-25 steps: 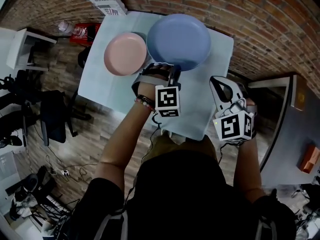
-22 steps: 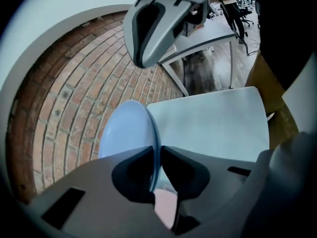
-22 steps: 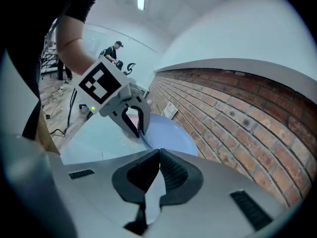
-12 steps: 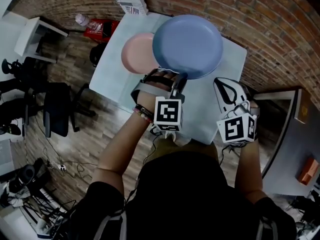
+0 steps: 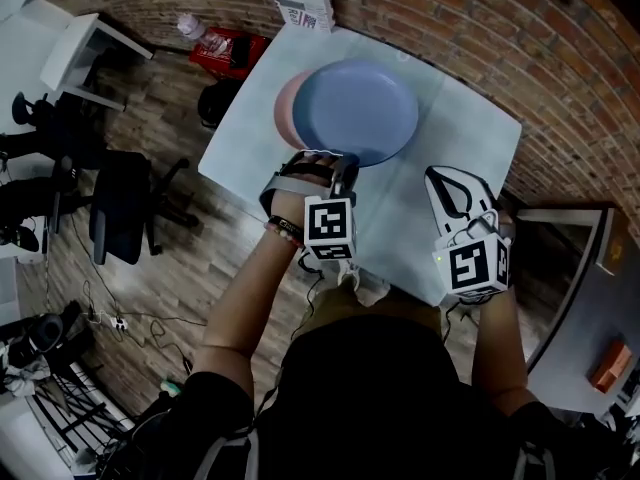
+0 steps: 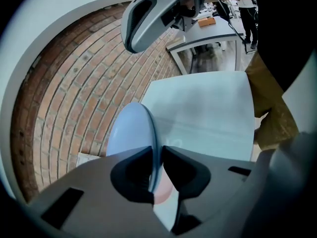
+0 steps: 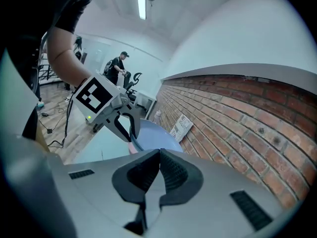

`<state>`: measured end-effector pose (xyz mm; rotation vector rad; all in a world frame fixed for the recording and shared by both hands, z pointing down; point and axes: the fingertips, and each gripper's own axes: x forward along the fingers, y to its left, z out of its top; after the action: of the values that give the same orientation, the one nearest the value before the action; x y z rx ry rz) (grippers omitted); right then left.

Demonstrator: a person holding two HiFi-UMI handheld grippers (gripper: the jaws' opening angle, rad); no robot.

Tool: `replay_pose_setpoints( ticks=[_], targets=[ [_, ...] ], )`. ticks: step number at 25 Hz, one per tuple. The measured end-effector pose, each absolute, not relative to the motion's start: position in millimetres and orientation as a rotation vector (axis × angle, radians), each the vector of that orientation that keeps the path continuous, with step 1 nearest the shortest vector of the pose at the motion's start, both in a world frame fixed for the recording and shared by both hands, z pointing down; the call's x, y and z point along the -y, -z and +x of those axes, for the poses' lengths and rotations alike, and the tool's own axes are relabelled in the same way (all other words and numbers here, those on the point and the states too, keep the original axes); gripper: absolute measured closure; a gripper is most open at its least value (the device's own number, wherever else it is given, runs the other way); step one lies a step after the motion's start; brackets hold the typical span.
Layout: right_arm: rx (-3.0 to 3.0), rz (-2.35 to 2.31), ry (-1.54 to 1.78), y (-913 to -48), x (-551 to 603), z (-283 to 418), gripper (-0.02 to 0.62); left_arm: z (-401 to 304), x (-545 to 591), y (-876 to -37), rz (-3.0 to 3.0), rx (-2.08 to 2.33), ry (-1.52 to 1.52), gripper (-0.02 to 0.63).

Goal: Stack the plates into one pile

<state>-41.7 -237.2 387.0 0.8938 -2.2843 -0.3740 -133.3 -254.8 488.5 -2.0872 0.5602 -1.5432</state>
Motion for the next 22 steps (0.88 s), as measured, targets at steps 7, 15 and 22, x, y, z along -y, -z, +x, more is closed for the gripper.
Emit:
replay_pose_setpoints(
  ticks=[7, 15, 22],
  targets=[
    [2.309, 0.829, 0.373, -397, 253, -94, 0.560, -185, 272, -516, -2.119, -0.608, 1.600, 0.535],
    [2.292, 0.797, 0.336, -413, 267, -129, 0.560, -227, 283, -561, -2.172, -0.563, 1.671, 0.533],
    [2.265, 0.796, 0.306, -425, 282, -140, 0.560, -241, 298, -590, -2.182, -0.535, 1.692, 0.527]
  ],
)
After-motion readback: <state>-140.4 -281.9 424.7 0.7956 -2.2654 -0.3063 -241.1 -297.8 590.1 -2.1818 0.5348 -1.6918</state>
